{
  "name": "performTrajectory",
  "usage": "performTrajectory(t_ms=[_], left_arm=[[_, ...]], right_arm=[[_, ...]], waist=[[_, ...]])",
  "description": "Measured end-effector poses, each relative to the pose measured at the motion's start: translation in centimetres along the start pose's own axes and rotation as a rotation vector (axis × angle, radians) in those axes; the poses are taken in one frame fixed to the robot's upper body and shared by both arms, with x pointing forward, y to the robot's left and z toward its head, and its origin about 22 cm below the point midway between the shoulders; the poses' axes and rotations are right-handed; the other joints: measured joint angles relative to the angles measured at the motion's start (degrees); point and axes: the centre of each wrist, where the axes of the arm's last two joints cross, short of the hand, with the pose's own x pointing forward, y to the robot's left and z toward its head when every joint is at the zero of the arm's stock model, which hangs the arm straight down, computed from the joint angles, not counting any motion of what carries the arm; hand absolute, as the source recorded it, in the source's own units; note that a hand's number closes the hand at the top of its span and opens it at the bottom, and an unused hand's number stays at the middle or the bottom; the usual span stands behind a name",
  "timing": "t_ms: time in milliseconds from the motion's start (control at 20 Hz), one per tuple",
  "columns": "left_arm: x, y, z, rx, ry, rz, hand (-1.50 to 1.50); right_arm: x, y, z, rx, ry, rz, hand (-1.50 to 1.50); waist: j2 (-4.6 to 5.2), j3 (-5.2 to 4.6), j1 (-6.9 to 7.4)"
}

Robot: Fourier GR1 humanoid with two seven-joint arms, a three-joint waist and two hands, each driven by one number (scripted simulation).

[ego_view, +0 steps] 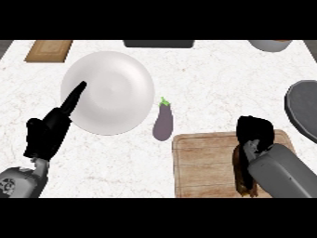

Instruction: Pick the sweet potato from the cutting board and place it in the pan

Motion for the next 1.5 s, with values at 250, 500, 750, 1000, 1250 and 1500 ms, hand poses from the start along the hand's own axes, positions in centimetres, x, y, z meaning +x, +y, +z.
performTrajectory(t_ms=[250, 500, 750, 1000, 1250, 1500], left_arm=[[-0.3, 0.1, 0.2, 0.005, 0.001, 0.0, 0.0], [-0.5, 0.4, 0.3, 0.006, 0.0, 0.0, 0.0], [-0.8, 0.6, 0.6, 0.006, 0.0, -0.001, 0.0], [-0.2, 1.1, 0.3, 0.006, -0.002, 0.001, 0.0], [-0.4, 1.1, 0.2, 0.01, -0.006, -0.001, 0.0], [-0.5, 1.0, 0.0, 0.01, -0.006, -0.002, 0.0]], right_arm=[[0.0, 0.3, 0.0, -0.006, 0.02, 0.021, -1.5], [0.2, 0.8, -0.4, 0.003, 0.037, 0.036, -1.5], [0.0, 1.2, -0.7, 0.043, 0.002, 0.058, 1.5], [0.1, 1.6, -0.7, 0.061, -0.013, 0.076, 1.5], [0.2, 2.0, -0.2, 0.057, -0.019, 0.085, 1.5], [0.8, 1.8, 1.3, -0.017, -0.027, 0.111, 1.5]], waist=[[-0.04, -0.03, -0.22], [-0.05, -0.14, -0.23], [-0.16, -0.26, -0.06], [-0.28, -0.43, -0.16], [-0.27, -0.43, -0.25], [0.03, -0.17, -0.38]])
